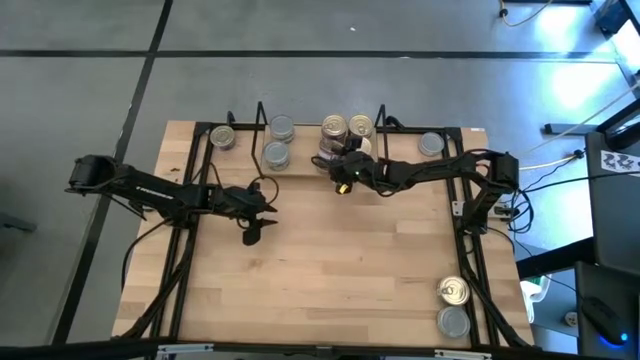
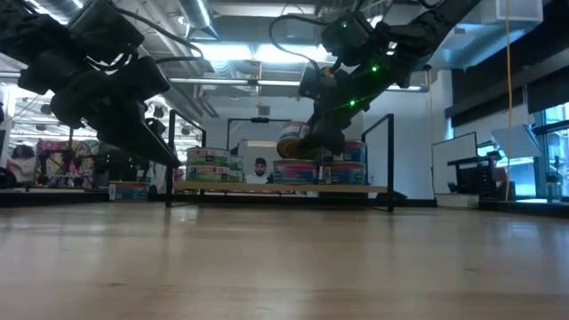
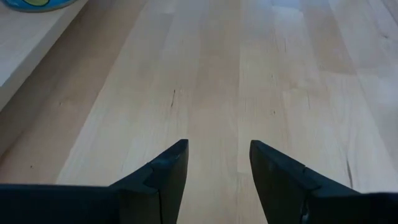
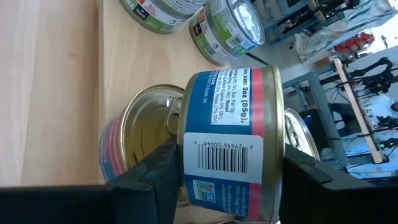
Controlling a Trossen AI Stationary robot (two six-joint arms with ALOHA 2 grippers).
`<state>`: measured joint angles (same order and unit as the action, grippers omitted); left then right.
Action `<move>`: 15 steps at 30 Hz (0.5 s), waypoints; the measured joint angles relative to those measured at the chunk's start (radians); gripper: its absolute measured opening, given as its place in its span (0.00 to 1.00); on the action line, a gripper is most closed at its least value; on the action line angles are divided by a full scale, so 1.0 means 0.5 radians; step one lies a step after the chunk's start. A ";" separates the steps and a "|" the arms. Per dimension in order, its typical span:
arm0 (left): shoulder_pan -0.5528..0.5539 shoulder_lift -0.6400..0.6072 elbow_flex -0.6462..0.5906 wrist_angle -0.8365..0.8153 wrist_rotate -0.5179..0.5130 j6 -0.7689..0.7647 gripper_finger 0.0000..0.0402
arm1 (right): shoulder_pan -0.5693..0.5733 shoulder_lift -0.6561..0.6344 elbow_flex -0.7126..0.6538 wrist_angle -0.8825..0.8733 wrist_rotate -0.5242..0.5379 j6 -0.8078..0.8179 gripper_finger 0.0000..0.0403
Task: Stack canned seafood by type on shelf
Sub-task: Stack the blue and pink tuna can on top of the blue and pink tuna can on the shelf
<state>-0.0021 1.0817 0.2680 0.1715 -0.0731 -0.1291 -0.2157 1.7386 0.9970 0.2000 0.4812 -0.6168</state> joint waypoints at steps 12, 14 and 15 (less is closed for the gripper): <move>0.001 -0.002 0.001 0.007 0.000 -0.025 0.42 | 0.001 0.001 -0.002 -0.073 -0.005 0.092 0.93; 0.001 -0.002 0.001 0.008 0.000 -0.027 0.42 | 0.000 0.001 -0.002 -0.070 -0.020 0.097 0.95; 0.001 -0.002 0.001 0.008 0.000 -0.027 0.42 | 0.000 0.001 -0.002 -0.070 -0.025 0.097 0.95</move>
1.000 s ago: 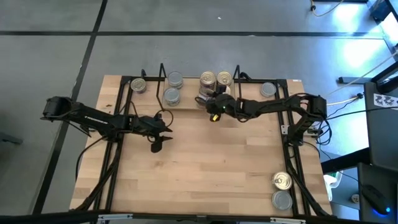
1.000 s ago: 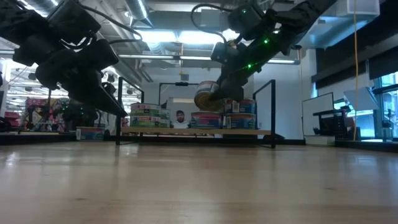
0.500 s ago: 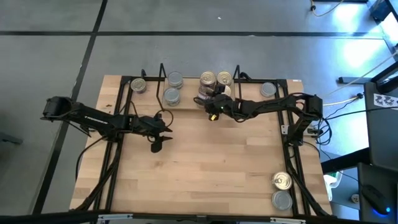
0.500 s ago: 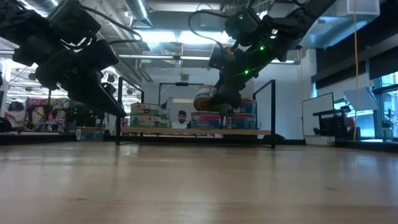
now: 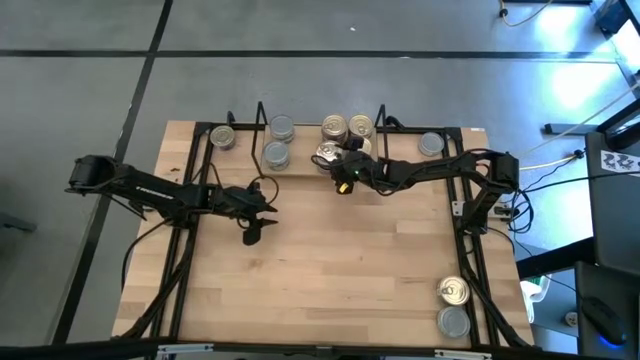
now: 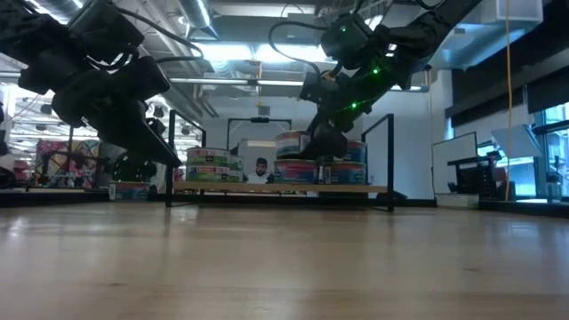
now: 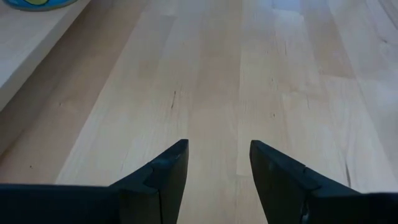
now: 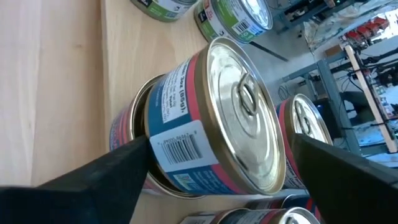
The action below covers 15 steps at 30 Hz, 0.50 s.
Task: Stack canned seafood by type on shelf
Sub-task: Stack the blue and pink tuna can on top of the blue and pink tuna can on the shelf
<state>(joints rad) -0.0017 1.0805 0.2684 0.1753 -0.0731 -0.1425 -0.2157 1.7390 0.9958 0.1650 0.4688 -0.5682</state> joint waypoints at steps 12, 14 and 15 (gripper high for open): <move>0.001 0.000 0.000 -0.002 0.000 0.021 0.42 | 0.035 -0.032 0.002 -0.057 0.034 -0.018 0.88; 0.000 0.000 0.000 -0.004 0.000 0.026 0.42 | 0.043 -0.037 0.038 -0.134 0.035 -0.010 0.88; 0.000 0.000 0.000 -0.010 0.000 0.033 0.42 | 0.043 -0.037 0.066 -0.170 0.035 0.003 0.88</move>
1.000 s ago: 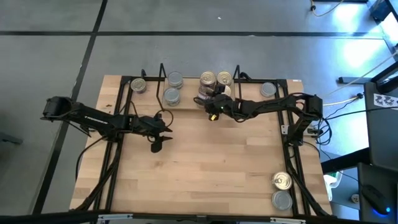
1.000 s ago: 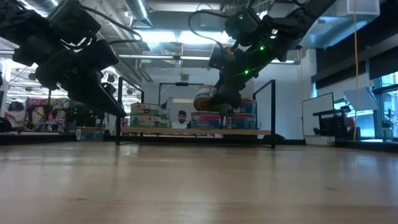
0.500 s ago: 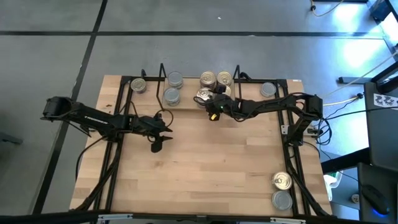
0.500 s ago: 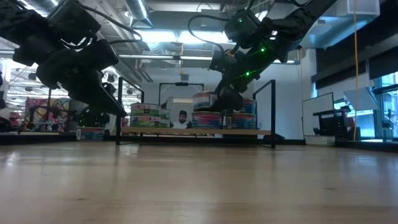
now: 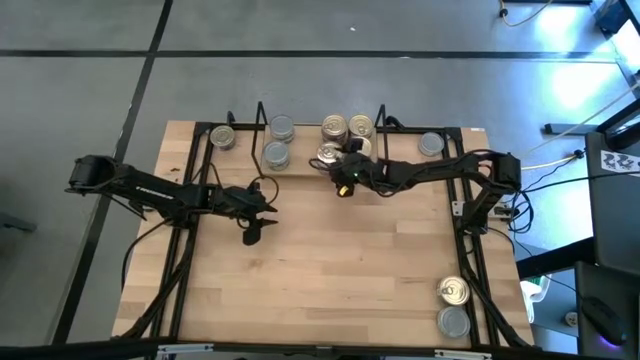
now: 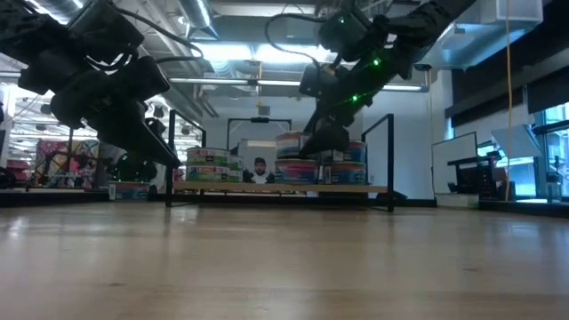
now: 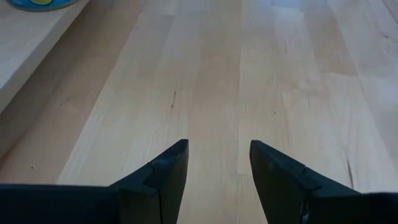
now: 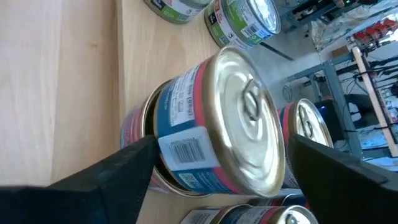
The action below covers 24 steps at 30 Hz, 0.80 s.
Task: Stack canned seafood by type on shelf
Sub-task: Stack the blue and pink tuna can on top of the blue and pink tuna can on the shelf
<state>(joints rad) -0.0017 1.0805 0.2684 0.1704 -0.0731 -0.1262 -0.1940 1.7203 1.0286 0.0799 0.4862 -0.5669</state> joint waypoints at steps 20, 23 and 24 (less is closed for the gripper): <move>0.001 0.000 0.000 0.006 0.000 0.007 0.42 | 0.166 0.245 0.220 0.107 0.038 0.068 0.88; 0.001 0.000 0.000 -0.002 0.000 -0.005 0.42 | 0.166 0.328 0.220 0.267 0.215 -0.018 0.88; 0.001 -0.001 0.000 -0.003 0.000 -0.011 0.42 | 0.166 0.347 0.220 0.305 0.258 -0.042 0.88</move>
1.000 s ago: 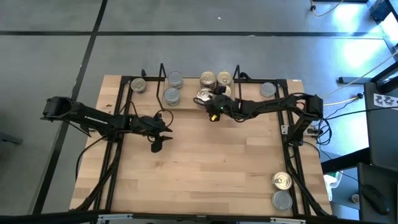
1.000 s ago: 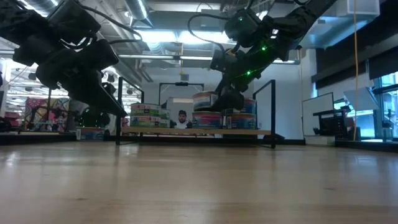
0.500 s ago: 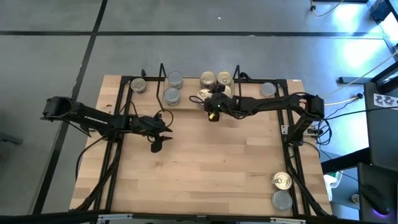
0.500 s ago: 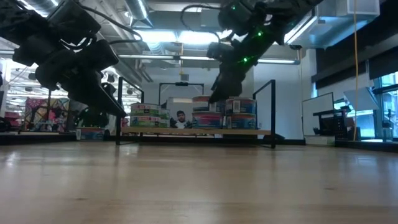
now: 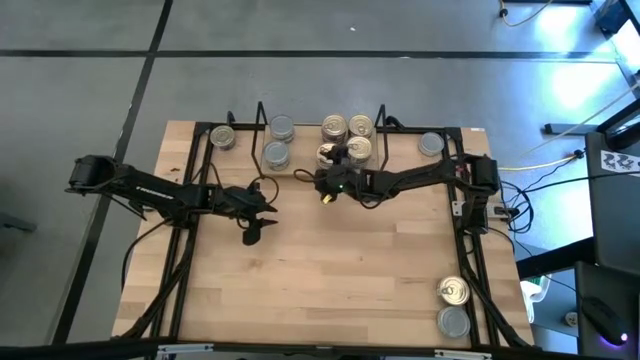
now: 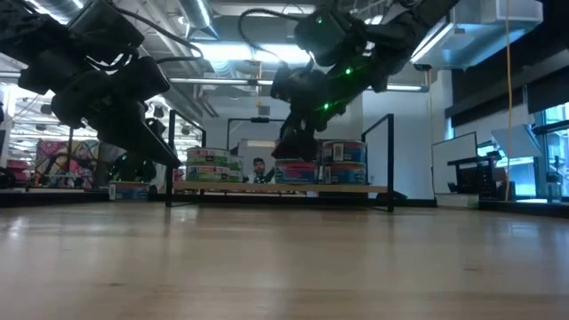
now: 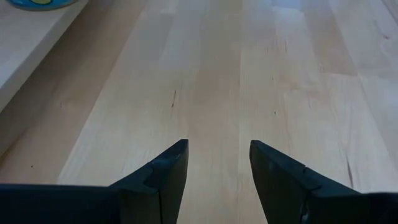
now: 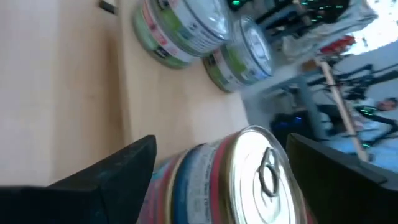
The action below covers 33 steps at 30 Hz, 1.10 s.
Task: Stack canned seafood by type on shelf
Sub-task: Stack the blue and pink tuna can on top of the blue and pink tuna can on the shelf, then put the blue and pink tuna can on the shelf
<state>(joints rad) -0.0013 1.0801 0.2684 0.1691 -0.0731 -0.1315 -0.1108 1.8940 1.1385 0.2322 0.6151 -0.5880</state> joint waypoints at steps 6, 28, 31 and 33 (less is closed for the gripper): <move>0.000 0.000 0.000 0.000 0.000 -0.004 0.42 | 0.000 0.040 0.000 -0.009 0.207 -0.133 0.88; 0.000 -0.003 0.023 -0.106 -0.077 -0.092 0.42 | 0.124 -0.057 -0.003 -0.098 0.528 -0.294 0.88; 0.000 -0.055 0.176 -0.425 -0.099 -0.111 0.42 | 0.277 -0.157 -0.002 -0.184 0.419 -0.153 0.88; 0.000 -0.098 0.317 -0.762 -0.216 -0.145 0.42 | 0.376 -0.215 0.000 -0.345 0.275 0.009 0.88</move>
<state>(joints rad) -0.0013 1.0313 0.4267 -0.2120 -0.1812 -0.2039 0.0771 1.7864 1.1385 0.0596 0.7527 -0.5837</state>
